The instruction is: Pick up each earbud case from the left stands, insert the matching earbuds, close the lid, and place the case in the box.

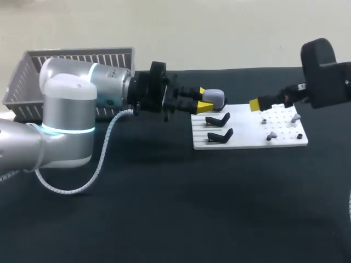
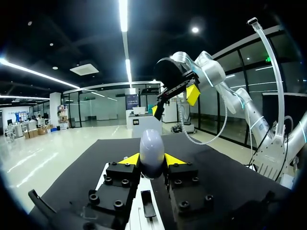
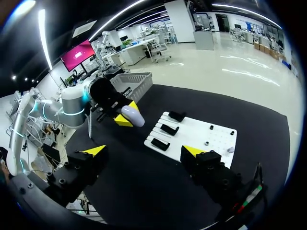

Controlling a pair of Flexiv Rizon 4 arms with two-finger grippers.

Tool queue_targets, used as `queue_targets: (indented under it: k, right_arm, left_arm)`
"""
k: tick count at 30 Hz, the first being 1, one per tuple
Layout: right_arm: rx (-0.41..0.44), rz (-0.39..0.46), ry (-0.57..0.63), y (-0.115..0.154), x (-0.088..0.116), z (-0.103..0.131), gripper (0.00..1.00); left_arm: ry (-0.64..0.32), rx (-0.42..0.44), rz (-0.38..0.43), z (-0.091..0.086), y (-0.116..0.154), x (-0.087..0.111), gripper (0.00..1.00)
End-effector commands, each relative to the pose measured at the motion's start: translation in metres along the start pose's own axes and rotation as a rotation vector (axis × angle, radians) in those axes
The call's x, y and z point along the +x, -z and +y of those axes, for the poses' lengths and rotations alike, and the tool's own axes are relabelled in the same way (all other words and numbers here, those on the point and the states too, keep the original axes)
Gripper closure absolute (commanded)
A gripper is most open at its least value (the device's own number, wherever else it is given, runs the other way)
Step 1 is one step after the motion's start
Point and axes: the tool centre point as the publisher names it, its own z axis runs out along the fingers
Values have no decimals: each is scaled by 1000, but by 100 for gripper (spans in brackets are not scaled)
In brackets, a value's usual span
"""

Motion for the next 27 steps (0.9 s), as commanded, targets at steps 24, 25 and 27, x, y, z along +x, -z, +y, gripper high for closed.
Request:
queue_targets:
  k: [24,25,27]
  right_arm:
    - [10,28,-90,-78,-10,32,0]
    - [14,28,-95,-80,-10,32,0]
    - [20,28,-98,-84,-10,31,0]
  left_arm:
    - [-1,0,-1,0,0,1,100]
    - [-1,0,-1,0,0,1,100]
    - [-1,0,-1,0,0,1,100]
